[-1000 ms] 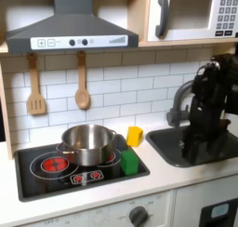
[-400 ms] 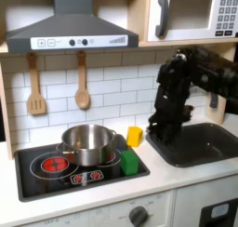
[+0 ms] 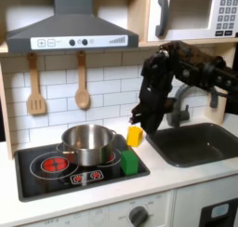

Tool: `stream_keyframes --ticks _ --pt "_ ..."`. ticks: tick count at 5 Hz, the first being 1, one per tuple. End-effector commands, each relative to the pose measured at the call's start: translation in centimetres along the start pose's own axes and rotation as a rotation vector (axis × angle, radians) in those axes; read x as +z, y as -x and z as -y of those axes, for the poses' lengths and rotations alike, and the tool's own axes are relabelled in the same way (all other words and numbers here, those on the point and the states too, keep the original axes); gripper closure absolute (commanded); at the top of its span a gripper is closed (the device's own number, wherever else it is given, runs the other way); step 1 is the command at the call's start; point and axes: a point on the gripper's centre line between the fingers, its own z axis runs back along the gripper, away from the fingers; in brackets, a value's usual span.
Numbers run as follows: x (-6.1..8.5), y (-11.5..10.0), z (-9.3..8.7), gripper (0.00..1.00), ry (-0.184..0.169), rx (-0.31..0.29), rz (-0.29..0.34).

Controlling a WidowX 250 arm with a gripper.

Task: Push button

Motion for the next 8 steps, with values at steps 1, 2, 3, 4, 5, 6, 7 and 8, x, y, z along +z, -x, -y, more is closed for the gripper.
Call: stream_keyframes --ticks 1,2,3,4,5,6,7,8 --pt "0.4 -3.6 -0.7 1.0 -0.006 0.007 0.101" --pt "0.9 -5.6 -0.7 1.0 0.011 -0.004 0.169" --pt "1.6 -7.8 -1.7 1.0 0.005 0.009 0.232" --pt "1.9 -9.5 -2.4 1.0 0.007 0.014 0.278" --pt "2.6 -10.9 -2.7 1.0 -0.001 0.006 0.324" --pt "3.0 -11.7 -2.6 1.0 -0.002 -0.013 0.367" --pt "3.5 -12.7 -2.8 1.0 0.01 -0.003 0.41" --pt "3.8 -13.8 -2.9 1.0 0.014 -0.006 0.441"
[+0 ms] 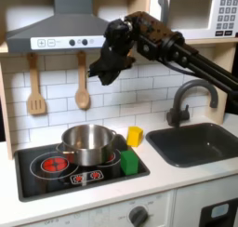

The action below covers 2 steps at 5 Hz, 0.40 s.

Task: Push button

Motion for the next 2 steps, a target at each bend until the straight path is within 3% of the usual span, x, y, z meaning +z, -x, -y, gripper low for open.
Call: stream_keyframes --ticks 1,2 --pt "0.31 -2.0 -0.69 1.0 -0.001 0.008 0.072" --pt "0.77 -2.72 -0.7 1.0 0.015 0.008 0.107"
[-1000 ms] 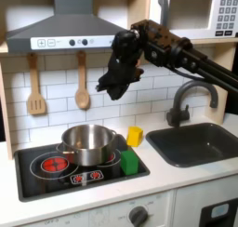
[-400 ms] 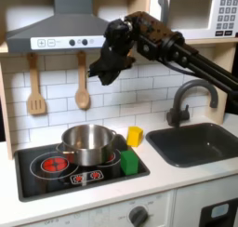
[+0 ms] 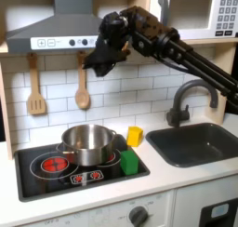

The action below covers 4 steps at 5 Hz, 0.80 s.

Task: Push button

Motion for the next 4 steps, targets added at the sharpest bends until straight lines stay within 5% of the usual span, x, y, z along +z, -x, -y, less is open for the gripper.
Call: stream_keyframes --ticks 1,4 --pt "0.8 -1.8 -0.7 1.0 0.001 0.006 0.069" --pt "0.6 -3.8 -0.6 1.0 0.019 -0.007 0.126"
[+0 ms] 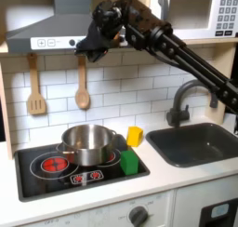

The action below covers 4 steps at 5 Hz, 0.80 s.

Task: Push button

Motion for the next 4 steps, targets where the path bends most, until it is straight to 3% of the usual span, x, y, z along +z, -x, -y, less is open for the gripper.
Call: stream_keyframes --ticks 1,3,4 --pt "-0.4 -1.0 0.1 1.0 0.008 -0.004 0.023" --pt "-1.6 -1.4 0.3 1.0 0.008 -0.008 0.026" --pt "-1.6 -2.0 0.3 1.0 0.004 -0.015 0.036"
